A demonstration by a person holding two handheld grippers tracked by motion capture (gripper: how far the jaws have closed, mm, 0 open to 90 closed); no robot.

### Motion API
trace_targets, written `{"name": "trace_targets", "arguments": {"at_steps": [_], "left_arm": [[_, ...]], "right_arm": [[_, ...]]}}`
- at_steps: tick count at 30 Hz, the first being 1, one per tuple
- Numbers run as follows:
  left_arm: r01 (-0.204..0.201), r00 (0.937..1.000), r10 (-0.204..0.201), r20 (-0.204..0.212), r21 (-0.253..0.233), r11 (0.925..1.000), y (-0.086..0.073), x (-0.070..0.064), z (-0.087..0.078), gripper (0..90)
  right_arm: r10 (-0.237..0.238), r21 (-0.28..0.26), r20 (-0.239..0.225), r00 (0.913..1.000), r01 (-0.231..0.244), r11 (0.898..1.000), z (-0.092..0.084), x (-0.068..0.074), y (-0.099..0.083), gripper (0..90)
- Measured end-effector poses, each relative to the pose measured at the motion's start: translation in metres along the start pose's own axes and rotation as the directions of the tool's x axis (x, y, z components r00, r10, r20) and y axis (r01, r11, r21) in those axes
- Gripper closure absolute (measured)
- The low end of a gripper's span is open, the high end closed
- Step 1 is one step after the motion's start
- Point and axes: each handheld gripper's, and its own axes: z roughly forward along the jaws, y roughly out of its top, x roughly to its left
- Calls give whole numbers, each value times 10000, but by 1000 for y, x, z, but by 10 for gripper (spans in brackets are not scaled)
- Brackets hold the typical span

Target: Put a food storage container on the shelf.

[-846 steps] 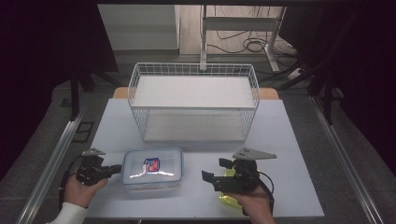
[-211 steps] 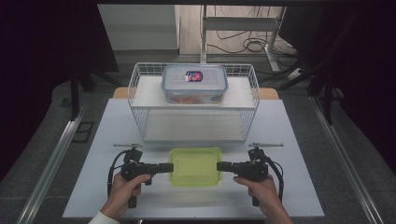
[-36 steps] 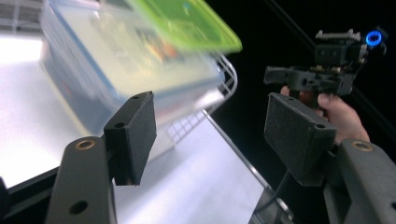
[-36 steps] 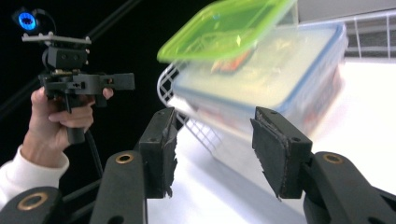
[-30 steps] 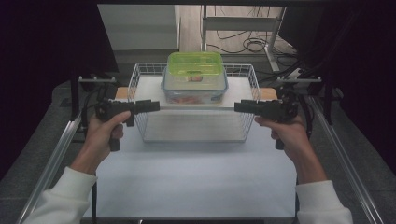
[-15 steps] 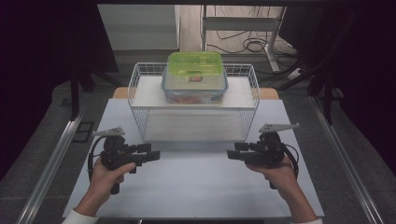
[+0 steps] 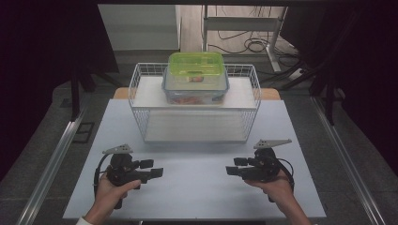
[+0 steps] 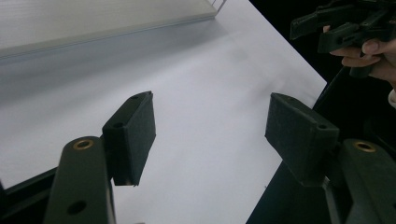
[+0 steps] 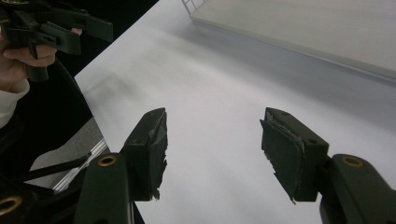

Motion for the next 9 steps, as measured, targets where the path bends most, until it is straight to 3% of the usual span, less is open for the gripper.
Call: {"name": "trace_targets", "arguments": {"at_steps": [9], "left_arm": [[-35, 9999, 36, -122, 76, 10000, -3, 3, 0, 318]], "right_arm": [[11, -142, 35, 10000, -10, 9999, -3, -3, -2, 371]]}}
